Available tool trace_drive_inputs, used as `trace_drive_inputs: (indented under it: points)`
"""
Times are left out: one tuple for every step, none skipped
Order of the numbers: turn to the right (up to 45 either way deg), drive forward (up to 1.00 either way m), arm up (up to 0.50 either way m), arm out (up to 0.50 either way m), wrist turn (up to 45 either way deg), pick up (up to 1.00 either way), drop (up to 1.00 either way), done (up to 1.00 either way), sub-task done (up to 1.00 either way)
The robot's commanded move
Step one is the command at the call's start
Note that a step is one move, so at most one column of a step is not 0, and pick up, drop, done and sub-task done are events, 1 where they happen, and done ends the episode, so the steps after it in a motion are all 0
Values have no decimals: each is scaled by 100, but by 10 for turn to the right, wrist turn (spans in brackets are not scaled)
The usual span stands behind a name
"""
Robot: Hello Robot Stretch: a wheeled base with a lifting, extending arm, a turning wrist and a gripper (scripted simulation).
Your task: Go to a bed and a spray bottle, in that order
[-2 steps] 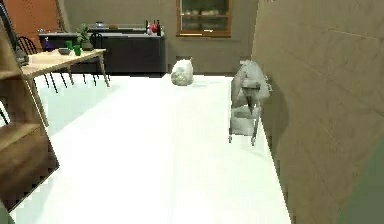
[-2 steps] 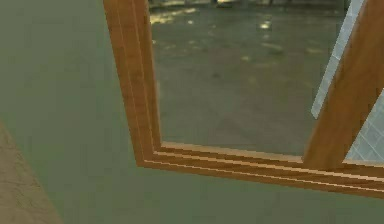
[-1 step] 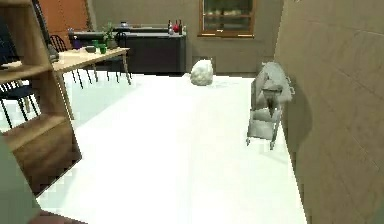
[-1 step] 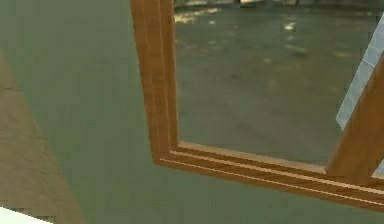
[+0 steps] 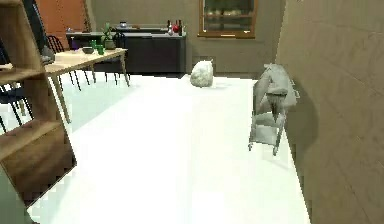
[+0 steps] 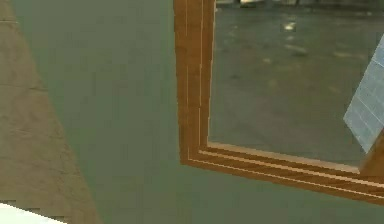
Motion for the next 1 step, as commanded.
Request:
trace_drive_inputs:
  points:
    - [450,0,0,0,0,0,0,0,0]
